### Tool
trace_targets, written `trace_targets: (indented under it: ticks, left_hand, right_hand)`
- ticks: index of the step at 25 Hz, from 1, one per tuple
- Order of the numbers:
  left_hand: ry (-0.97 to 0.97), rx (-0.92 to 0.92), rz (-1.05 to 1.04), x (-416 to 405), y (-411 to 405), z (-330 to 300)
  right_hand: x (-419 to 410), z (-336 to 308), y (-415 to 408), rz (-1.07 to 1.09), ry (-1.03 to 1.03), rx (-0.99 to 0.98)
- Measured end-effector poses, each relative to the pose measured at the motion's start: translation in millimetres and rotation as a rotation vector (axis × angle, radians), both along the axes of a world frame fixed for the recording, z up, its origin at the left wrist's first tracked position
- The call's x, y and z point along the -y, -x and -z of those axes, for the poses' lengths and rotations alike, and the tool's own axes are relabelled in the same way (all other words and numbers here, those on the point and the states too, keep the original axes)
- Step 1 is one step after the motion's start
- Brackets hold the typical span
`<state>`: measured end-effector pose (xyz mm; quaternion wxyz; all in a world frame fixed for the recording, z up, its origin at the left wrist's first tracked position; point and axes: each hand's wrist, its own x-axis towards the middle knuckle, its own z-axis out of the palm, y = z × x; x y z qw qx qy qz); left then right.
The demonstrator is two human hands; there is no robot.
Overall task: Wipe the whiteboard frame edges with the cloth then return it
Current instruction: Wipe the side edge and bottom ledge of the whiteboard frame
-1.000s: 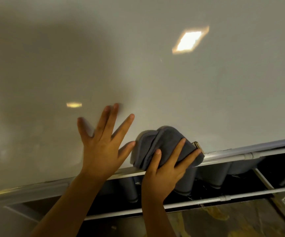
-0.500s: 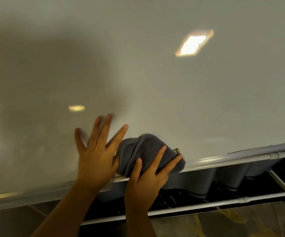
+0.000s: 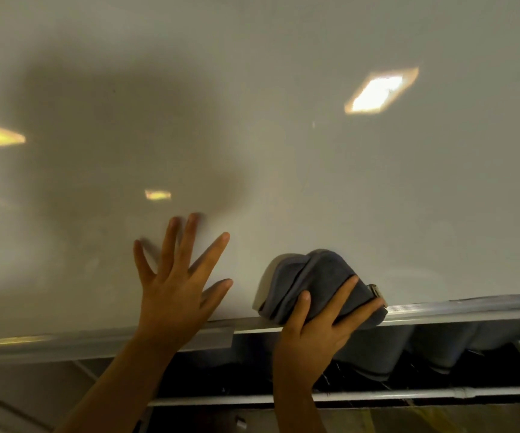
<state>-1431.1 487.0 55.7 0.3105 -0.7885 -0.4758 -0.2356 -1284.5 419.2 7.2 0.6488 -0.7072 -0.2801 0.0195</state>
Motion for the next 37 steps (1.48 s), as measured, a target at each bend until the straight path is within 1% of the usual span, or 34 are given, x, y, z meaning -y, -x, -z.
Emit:
trace_targets:
  ticks: [5, 10, 17, 22, 24, 30, 34, 37]
  left_hand:
    - [-0.054, -0.026, 0.075, -13.8, 19.0, 4.4]
    - [-0.108, -0.092, 0.131, -29.6, 49.7, 3.6]
    - [-0.182, -0.074, 0.155, -48.7, 83.2, 7.5]
    - [-0.168, -0.041, 0.152, -55.1, 105.5, 10.2]
    - [-0.173, -0.034, 0.157, -55.6, 112.7, 11.0]
    - [-0.130, 0.016, 0.156, -56.7, 132.8, 7.5]
    - [-0.087, 0.023, 0.158, -56.6, 144.8, 5.5]
    - [-0.053, 0.041, 0.154, -55.7, 153.5, 6.1]
  right_hand:
    - [-9.4, 2.7, 44.1, -0.060, 0.004, 0.023]
    - [-17.1, 5.3, 81.8, -0.118, 0.092, 0.032]
    - [-23.1, -0.3, 103.0, -0.111, 0.177, 0.050]
    - [-21.3, -2.6, 117.2, -0.059, 0.386, 0.205]
    - [-21.7, -3.4, 123.6, -0.032, 0.437, 0.266]
    - [-21.6, -1.2, 137.4, 0.056, 0.565, 0.330]
    - [-23.2, -2.4, 146.2, 0.052, 0.607, 0.362]
    - [-22.0, -4.8, 147.2, 0.033, 0.581, 0.479]
